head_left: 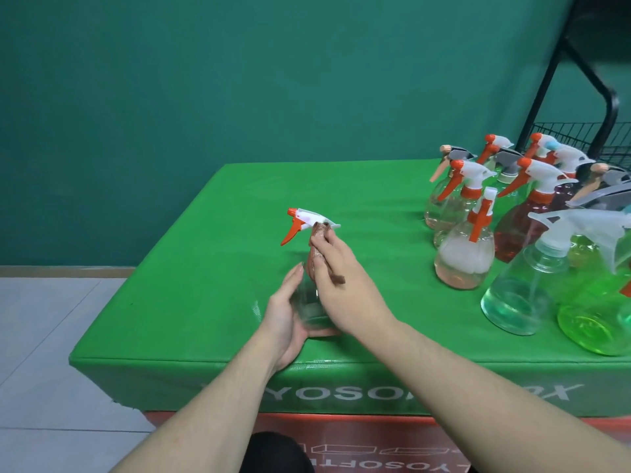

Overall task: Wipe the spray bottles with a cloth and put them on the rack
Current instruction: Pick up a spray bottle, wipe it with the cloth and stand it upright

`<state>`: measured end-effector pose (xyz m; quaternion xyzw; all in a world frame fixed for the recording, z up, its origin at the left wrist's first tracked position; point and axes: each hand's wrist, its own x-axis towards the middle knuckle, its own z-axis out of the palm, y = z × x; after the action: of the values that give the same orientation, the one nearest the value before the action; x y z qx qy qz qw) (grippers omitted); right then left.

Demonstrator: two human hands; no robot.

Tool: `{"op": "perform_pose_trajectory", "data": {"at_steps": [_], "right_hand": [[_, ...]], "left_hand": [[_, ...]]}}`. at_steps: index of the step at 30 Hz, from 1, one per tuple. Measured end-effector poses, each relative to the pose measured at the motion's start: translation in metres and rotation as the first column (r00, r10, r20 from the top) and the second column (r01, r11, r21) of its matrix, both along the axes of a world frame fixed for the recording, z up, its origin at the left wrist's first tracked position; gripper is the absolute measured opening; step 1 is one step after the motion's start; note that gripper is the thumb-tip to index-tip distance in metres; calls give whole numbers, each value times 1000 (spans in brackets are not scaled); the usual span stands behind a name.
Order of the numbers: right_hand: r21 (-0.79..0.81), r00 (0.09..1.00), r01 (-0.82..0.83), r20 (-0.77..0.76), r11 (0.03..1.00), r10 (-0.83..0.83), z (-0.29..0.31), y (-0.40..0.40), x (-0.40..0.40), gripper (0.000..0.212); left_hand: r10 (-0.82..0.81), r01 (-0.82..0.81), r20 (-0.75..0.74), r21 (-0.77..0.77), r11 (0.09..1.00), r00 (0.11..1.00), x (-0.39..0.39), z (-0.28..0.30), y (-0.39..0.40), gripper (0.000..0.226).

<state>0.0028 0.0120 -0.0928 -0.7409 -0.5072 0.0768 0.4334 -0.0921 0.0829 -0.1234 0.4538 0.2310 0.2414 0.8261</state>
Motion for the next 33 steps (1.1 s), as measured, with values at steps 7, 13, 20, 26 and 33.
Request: {"op": "perform_pose_trajectory", "data": {"at_steps": [7, 13, 20, 26, 33], "right_hand": [[28, 956, -108, 276, 994, 96, -36, -30, -6, 52], [83, 924, -125, 373, 989, 86, -62, -39, -11, 44], [108, 952, -137, 290, 985, 101, -55, -43, -16, 45], [161, 944, -91, 327, 983, 35, -17, -20, -17, 43], [-5, 999, -41, 2, 999, 41, 14, 7, 3, 54]], "left_hand": [[71, -73, -67, -27, 997, 995, 2, -2, -1, 51], [96, -98, -94, -19, 995, 991, 3, 3, -2, 60], [69, -68, 19, -55, 996, 997, 4, -5, 2, 105], [53, -49, 60, -66, 997, 997, 4, -3, 1, 54], [-31, 31, -7, 3, 1000, 1000, -1, 2, -1, 42]]}}
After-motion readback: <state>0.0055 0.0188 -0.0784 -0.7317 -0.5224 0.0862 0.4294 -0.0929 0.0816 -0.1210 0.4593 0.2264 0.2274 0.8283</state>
